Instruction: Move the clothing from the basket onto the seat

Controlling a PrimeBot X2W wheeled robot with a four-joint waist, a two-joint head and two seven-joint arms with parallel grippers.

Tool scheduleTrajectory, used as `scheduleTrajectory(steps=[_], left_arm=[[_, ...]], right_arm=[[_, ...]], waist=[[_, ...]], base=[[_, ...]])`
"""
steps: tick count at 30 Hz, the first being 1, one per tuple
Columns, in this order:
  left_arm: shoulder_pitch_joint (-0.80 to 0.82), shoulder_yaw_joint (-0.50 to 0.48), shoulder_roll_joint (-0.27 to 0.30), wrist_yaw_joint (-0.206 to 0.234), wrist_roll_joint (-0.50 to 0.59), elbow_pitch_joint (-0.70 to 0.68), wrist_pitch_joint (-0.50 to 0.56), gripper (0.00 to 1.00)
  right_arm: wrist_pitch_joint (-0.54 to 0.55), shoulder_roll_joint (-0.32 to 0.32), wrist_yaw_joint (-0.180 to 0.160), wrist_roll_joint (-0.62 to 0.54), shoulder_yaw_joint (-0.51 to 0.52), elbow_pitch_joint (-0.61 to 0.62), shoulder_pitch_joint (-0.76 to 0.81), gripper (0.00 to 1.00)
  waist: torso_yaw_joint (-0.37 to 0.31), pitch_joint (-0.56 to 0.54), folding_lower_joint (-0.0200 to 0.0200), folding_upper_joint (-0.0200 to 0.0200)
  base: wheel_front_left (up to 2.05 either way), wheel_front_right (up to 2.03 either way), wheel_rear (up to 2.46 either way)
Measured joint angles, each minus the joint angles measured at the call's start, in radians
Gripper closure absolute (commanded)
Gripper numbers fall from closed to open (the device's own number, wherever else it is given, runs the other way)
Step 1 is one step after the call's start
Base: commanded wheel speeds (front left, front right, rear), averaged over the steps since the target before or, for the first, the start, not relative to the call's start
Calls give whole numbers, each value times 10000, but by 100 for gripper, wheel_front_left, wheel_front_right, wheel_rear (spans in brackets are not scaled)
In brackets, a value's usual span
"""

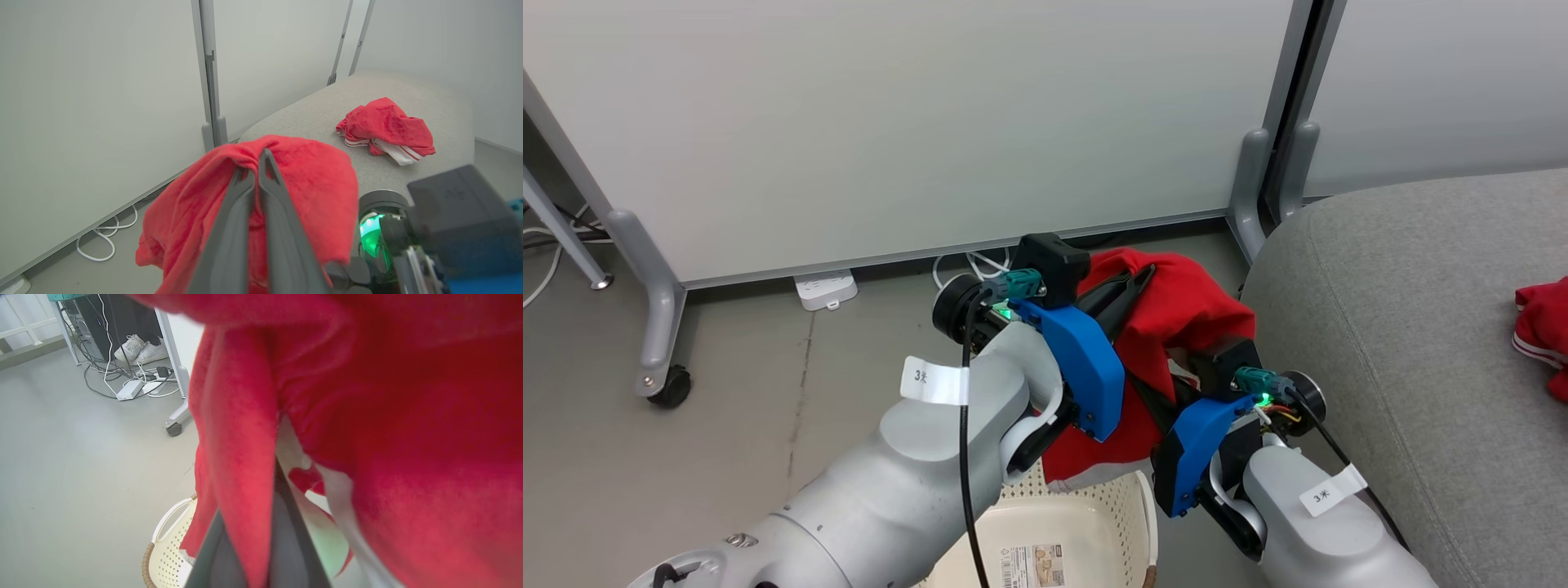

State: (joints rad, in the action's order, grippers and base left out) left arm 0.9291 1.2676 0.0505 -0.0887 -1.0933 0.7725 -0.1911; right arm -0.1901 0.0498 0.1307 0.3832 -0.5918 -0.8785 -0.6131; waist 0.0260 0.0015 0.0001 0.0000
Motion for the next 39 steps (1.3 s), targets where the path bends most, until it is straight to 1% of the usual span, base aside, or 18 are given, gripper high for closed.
scheduleTrajectory(steps=[14,33,34,35,36,39], left_arm=[[-26,50,0,8,-249,286,-136,100],[-21,96,0,15,-330,357,-224,100],[-14,98,0,44,-311,364,-276,60],[-8,98,2,44,-276,366,-326,7],[-5,98,2,44,-236,364,-403,0],[-13,-58,-4,84,-182,439,-600,0]], right_arm=[[-389,0,0,510,-566,-441,-163,100],[-591,0,0,790,-825,-802,-318,100],[-593,0,0,790,-834,-809,-348,100],[-594,0,0,792,-838,-811,-378,100],[-621,0,0,811,-844,-809,-388,100],[-635,0,0,863,-821,-811,-388,100]], waist=[[-396,-63,0,0],[-407,-85,0,0],[-410,-80,0,0],[-414,-74,-1,0],[-422,-67,0,0],[-459,-52,0,0]], base=[[0,0,0],[0,0,0],[0,0,0],[0,0,0],[0,0,0],[0,0,0]])
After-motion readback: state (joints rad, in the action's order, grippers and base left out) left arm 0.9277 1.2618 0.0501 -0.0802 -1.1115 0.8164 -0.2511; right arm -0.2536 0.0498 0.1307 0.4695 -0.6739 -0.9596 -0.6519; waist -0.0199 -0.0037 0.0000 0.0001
